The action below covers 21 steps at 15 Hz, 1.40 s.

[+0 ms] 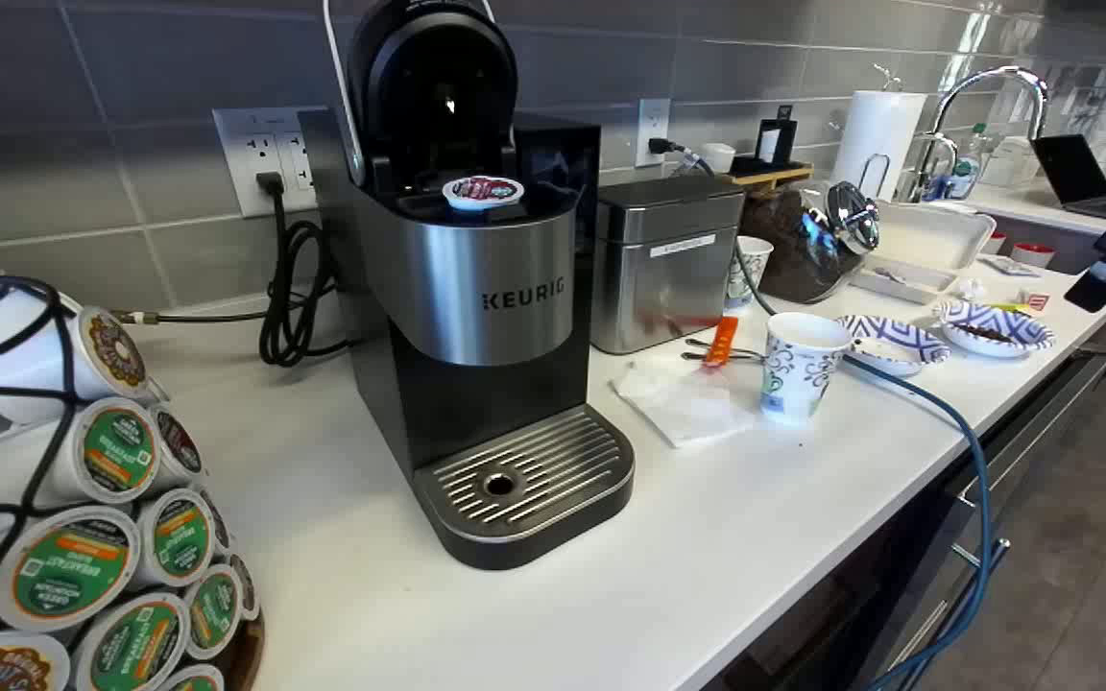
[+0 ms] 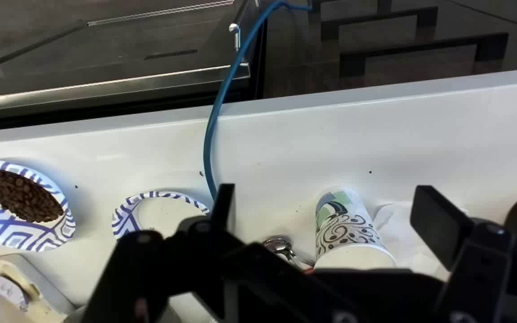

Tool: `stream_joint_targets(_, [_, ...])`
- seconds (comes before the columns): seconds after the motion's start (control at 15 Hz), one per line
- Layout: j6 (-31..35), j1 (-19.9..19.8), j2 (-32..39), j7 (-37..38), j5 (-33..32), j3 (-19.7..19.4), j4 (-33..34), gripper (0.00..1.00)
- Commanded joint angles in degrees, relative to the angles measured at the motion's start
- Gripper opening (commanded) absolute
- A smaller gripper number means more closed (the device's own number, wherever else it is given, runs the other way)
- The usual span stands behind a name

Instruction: Remove the object from the rice cooker and put it on the table

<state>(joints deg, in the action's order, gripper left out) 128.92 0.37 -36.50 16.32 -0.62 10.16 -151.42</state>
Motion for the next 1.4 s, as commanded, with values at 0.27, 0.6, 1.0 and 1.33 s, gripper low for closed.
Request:
stream_joint_targets(0.27, [-0.19,0.29,0.03,0.14,-0.22,-0.30,0.12,1.00])
stream_joint_targets(0.6, [-0.19,0.29,0.03,0.14,-0.22,-0.30,0.12,1.00])
stream_joint_targets(1.0, [2.32,3.37,2.92,11.44,-0.61,10.76,11.62,1.00])
stream_joint_targets(1.33, [-0.19,0.82,10.75,18.56,-6.74,20.24,30.52,1.00])
